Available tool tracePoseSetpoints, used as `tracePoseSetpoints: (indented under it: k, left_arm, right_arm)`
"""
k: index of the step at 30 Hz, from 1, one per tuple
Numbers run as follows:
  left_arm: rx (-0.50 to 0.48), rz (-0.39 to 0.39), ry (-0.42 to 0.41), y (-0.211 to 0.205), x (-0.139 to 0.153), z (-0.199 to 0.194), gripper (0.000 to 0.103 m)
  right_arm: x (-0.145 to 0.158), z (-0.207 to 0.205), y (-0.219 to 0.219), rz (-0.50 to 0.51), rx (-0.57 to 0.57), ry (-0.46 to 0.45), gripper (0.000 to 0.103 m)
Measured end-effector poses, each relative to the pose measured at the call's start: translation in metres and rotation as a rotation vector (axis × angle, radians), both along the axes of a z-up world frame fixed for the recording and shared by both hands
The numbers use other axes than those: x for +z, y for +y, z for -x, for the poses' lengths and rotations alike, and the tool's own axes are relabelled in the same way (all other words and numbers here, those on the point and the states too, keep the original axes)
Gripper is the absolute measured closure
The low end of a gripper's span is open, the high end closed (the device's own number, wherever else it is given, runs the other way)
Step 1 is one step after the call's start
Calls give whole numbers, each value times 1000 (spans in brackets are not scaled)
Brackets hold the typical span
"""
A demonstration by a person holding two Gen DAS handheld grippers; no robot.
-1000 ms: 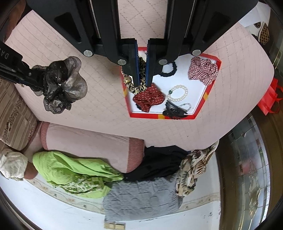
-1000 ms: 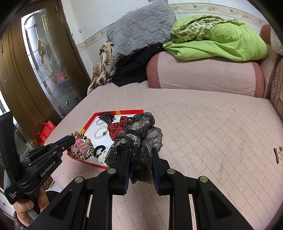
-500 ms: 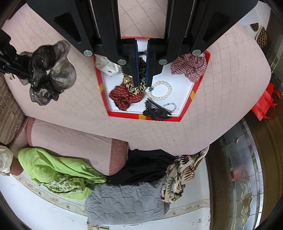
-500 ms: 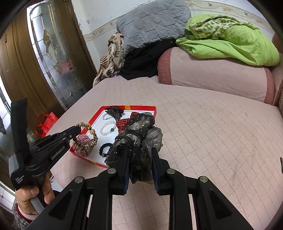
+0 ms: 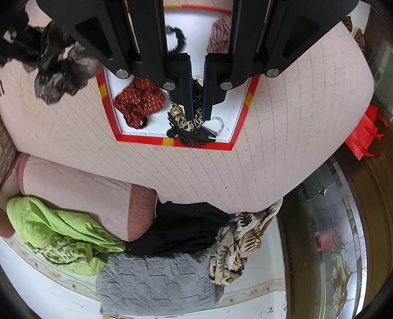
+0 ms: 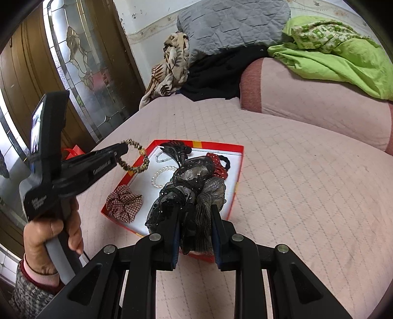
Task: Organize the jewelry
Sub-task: 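Carry the leopard bracelet and black sheer scrunchie over the tray and lower them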
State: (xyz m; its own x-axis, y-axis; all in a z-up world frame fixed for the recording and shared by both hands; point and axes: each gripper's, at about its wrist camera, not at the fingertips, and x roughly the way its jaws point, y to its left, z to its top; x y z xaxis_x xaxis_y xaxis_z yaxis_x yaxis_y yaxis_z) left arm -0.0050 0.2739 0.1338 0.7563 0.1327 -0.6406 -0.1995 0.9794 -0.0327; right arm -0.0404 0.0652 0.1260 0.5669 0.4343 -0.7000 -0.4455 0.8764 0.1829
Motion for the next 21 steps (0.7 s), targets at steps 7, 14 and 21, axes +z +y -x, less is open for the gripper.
tracePoseSetpoints:
  k: [7,14,21]
  left_arm:
    - [11,85,29,29,-17,-23,97]
    - [-19,164,75,46,-35,-29,97]
    - [-20,189,102,59,-51,-35,97]
  right_arm:
    - [-12,-21,15,-20,11,39,79]
    - [-30,-40,39,-37,38,85,79]
    - [-53,-59,54,-42,42,132,79]
